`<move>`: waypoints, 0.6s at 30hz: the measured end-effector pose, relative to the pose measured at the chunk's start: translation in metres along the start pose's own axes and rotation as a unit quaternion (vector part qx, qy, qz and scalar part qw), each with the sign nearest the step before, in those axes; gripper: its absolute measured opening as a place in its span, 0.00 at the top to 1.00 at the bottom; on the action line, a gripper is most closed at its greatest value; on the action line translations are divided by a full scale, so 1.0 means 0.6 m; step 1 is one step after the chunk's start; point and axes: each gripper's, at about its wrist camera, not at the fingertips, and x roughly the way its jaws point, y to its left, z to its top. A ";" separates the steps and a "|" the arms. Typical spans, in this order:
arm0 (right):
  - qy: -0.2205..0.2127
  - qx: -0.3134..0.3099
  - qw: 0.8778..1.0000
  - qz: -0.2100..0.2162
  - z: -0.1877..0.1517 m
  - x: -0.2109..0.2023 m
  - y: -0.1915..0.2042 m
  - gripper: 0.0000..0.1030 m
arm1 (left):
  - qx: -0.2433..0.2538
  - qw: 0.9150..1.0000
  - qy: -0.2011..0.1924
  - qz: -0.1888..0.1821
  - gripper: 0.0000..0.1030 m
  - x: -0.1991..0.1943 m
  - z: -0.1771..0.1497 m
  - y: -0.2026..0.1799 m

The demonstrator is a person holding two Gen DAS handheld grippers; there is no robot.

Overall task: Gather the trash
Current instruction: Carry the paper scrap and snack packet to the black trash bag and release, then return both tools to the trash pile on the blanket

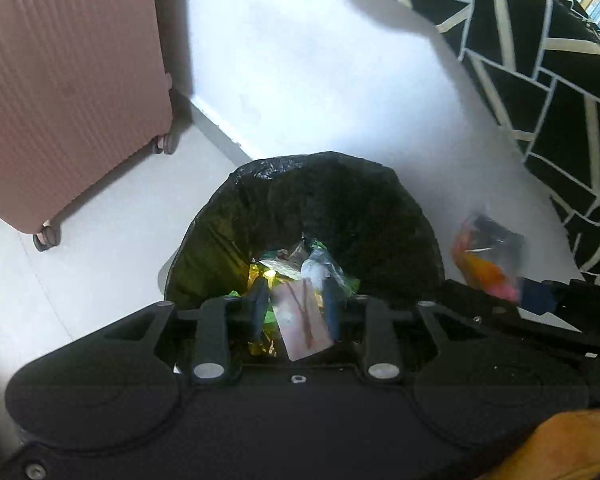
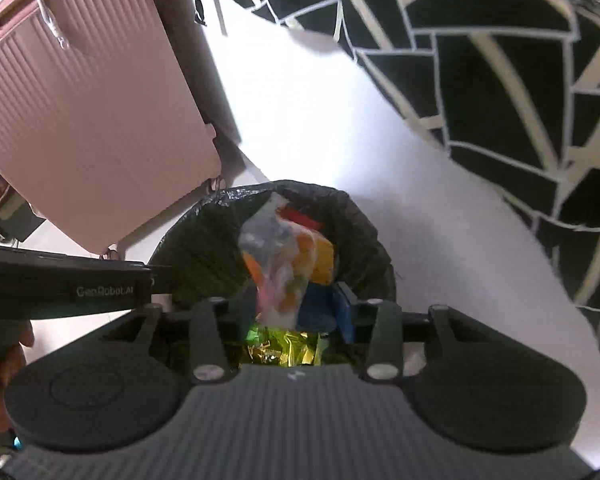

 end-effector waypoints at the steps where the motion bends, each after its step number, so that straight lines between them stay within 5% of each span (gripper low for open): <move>1: 0.003 0.001 1.000 0.002 0.000 0.007 0.001 0.39 | -0.001 1.000 0.003 0.001 0.52 0.005 0.001 0.003; 10: -0.013 -0.009 1.000 -0.011 0.026 -0.025 0.010 0.29 | 0.004 1.000 -0.004 0.026 0.25 -0.038 0.031 0.007; 18: -0.014 -0.012 1.000 -0.015 0.059 -0.086 0.018 0.28 | 0.000 1.000 -0.014 0.014 0.21 -0.111 0.065 -0.016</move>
